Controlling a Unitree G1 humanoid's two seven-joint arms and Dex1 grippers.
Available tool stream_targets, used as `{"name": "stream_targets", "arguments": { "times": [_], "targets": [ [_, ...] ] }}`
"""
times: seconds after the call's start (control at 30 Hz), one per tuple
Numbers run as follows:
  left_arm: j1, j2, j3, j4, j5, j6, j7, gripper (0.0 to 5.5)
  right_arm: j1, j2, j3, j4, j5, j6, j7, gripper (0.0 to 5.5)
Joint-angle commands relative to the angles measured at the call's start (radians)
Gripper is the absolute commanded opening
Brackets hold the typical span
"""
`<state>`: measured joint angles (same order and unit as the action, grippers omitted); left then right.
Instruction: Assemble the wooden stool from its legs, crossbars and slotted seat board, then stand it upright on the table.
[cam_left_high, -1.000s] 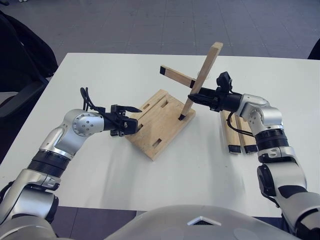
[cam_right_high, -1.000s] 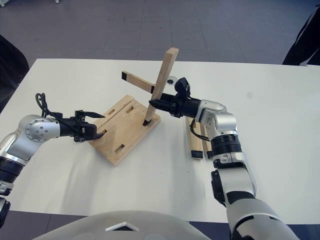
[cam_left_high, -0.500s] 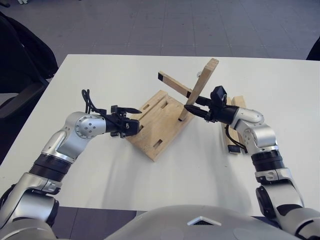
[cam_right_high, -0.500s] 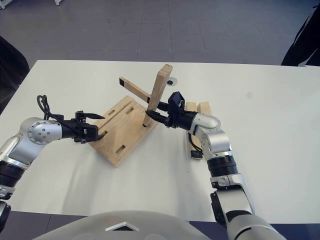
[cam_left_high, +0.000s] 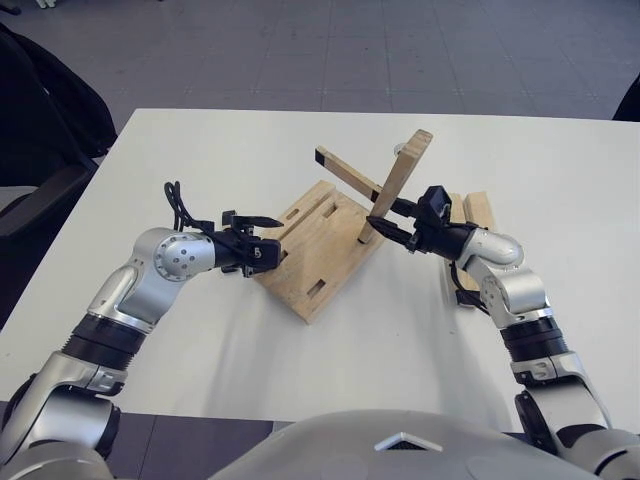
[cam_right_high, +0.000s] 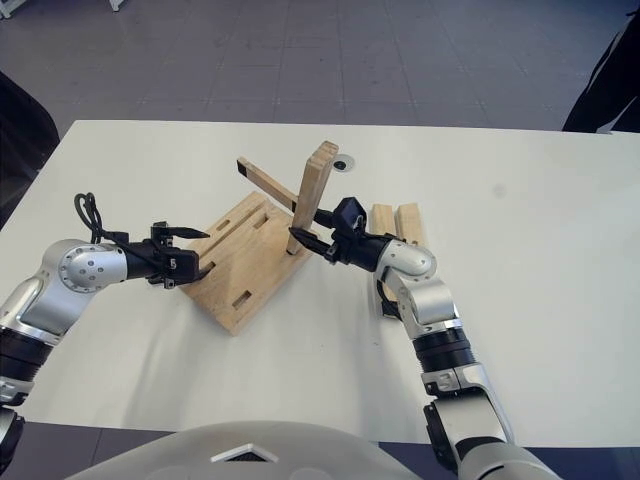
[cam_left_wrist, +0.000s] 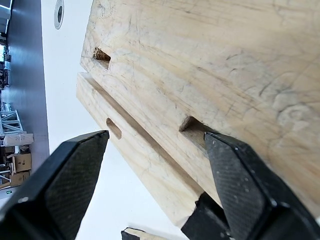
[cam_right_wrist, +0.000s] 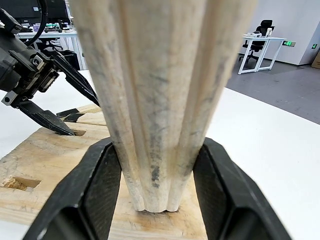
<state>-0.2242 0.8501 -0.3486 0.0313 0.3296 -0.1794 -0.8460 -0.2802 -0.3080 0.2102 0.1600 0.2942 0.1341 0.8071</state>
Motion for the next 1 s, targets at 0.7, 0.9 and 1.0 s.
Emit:
{"name": "stream_targets", "arguments": {
  "times": [0.7, 0.9, 1.0],
  "targets": [
    [0.068, -0.051, -0.067, 0.020, 0.018, -0.001, -0.035, 3.57, 0.004, -0.062, -0.004, 0.120, 0.088, 0.230, 0.084, 2.03],
    [0.068, -0.055, -0.067, 0.020, 0.021, 0.000, -0.034, 3.57, -0.037, -0.078, -0.026, 0.063, 0.112, 0.296, 0.082, 2.03],
    [0.069, -0.056, -0.067, 0.019, 0.022, 0.001, -0.033, 3.57, -0.037, -0.078, -0.029, 0.052, 0.120, 0.308, 0.086, 2.03]
  ]
}}
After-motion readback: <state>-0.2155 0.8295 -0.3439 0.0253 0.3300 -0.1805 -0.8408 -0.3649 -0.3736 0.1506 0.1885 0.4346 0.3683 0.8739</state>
